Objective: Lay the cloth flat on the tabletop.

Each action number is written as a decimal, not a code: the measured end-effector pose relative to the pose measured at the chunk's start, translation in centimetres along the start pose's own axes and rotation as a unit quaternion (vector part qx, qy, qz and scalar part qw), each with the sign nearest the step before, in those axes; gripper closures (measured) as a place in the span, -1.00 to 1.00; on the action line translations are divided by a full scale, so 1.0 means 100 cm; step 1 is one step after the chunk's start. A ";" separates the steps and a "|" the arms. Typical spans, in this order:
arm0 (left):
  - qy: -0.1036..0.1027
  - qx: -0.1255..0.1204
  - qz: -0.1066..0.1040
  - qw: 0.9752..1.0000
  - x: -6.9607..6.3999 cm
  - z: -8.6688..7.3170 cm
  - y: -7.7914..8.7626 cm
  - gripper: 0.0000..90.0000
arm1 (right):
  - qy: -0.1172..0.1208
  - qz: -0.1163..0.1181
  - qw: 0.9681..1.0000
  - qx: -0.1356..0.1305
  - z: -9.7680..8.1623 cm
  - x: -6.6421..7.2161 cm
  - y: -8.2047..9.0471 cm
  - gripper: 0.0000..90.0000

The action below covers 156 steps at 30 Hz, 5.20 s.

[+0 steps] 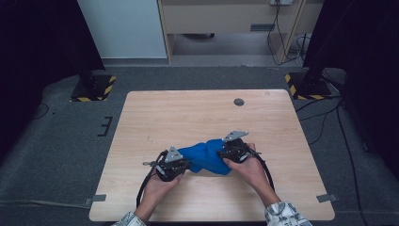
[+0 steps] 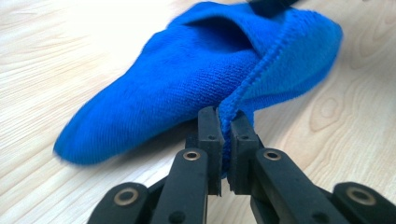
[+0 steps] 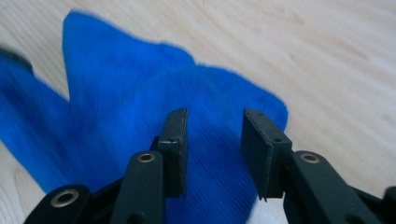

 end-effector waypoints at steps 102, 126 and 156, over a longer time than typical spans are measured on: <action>0.074 -0.080 0.005 0.994 0.057 0.065 0.031 0.93 | -0.082 -0.030 0.984 -0.153 0.032 -0.071 0.069 0.97; 0.040 -0.094 0.035 0.994 0.053 0.090 0.047 0.93 | -0.081 -0.061 0.977 -0.189 0.042 -0.067 0.101 0.96; 0.003 -0.110 0.047 0.993 0.038 0.107 0.070 0.93 | -0.058 -0.080 0.970 -0.222 0.045 -0.054 0.129 0.96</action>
Point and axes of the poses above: each handheld gripper's, and its own axes: y roughly backward along the jaws, z roughly out of its top, x roughly to its left, the point moved 3 cm from there along -y, roughly forward along the jaws, and after that the axes turned 2 degrees about -x, right-handed, at the moved point
